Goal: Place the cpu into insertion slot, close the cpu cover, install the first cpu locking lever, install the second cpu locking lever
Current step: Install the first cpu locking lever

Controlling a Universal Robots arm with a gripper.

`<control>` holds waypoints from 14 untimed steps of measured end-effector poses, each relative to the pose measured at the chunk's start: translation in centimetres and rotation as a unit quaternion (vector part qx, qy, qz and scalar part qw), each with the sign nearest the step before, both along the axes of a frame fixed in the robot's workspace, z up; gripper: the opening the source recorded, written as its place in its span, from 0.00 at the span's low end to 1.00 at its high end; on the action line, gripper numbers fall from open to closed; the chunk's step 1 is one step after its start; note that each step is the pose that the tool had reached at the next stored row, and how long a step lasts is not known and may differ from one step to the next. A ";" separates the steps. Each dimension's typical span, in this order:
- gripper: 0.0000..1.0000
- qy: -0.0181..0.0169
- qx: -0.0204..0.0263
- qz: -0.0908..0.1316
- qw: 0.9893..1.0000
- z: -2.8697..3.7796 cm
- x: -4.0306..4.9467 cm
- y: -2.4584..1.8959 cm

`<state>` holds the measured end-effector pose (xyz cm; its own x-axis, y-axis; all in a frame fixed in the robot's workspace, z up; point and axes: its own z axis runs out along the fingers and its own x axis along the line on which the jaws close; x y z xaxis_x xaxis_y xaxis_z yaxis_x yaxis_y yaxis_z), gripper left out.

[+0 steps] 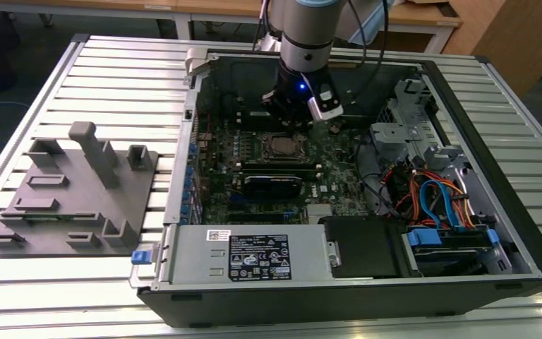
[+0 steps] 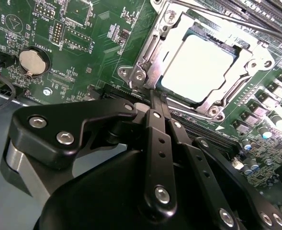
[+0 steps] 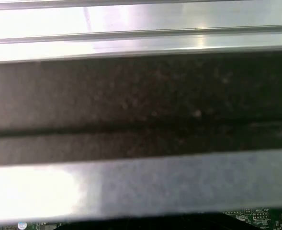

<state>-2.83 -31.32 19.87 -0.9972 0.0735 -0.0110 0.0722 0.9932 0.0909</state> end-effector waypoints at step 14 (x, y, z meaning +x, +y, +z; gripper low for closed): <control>0.10 0.000 0.000 0.000 1.000 0.09 0.00 0.00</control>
<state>-2.83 -31.32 19.96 -0.9972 0.0735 -0.0112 0.0722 0.9933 0.0906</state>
